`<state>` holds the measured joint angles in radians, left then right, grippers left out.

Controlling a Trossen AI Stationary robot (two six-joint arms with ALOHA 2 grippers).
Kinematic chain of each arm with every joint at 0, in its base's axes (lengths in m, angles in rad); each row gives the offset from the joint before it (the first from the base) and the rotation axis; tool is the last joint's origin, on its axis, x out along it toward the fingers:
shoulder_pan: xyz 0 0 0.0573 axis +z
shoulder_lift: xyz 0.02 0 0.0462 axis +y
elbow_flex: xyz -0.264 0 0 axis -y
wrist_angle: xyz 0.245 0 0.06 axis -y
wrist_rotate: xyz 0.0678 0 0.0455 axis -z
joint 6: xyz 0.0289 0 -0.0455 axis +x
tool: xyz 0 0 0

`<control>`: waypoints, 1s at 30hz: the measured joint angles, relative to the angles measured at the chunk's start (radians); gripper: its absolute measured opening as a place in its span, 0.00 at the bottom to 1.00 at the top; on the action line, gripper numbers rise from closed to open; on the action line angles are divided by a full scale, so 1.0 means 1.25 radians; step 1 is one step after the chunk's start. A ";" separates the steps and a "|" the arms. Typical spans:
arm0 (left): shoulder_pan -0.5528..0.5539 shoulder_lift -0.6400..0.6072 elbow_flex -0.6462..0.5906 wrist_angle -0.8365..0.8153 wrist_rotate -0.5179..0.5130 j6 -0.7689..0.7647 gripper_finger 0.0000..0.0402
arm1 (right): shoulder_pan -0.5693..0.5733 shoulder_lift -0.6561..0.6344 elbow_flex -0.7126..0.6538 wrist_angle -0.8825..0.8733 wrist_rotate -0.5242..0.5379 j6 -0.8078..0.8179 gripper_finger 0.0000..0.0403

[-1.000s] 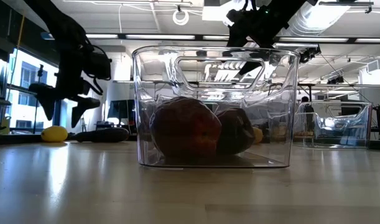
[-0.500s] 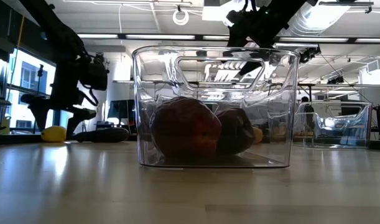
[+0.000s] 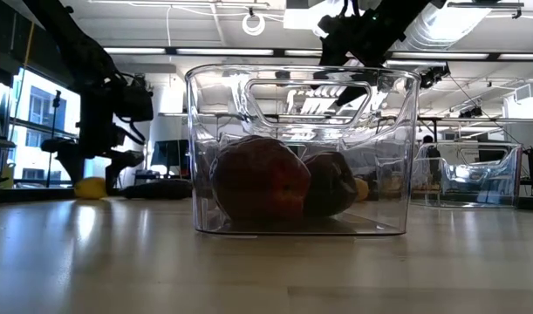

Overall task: Sort produce into baskets
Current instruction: Put the yellow lemon into the bottom left transparent bin

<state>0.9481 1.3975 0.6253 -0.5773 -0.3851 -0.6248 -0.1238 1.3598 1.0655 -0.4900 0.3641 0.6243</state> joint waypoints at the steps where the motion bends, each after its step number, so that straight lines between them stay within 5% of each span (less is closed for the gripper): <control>1: 0.000 -0.001 -0.002 0.008 0.005 0.003 0.68 | 0.000 0.000 0.000 0.000 0.000 0.000 0.84; 9: -0.008 -0.005 -0.002 0.009 0.042 -0.008 0.39 | 0.000 0.000 0.000 -0.001 0.000 0.003 0.84; 17: -0.127 -0.176 -0.003 -0.064 0.107 -0.035 0.37 | 0.006 0.001 -0.001 -0.012 -0.007 0.001 0.84; 21: -0.246 -0.328 -0.003 -0.064 0.143 -0.132 0.40 | 0.024 -0.012 -0.001 -0.012 -0.022 -0.051 0.84; 25: -0.434 -0.456 -0.003 0.067 0.181 -0.243 0.41 | 0.040 -0.054 -0.001 -0.024 -0.025 -0.086 0.84; 30: -0.704 -0.517 -0.002 0.243 0.103 -0.406 0.42 | 0.061 -0.121 -0.001 -0.037 -0.024 -0.087 0.84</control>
<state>0.0679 0.7507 0.6226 -0.2740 -0.2563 -1.1322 -0.0474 1.2079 1.0645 -0.5362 0.3335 0.5152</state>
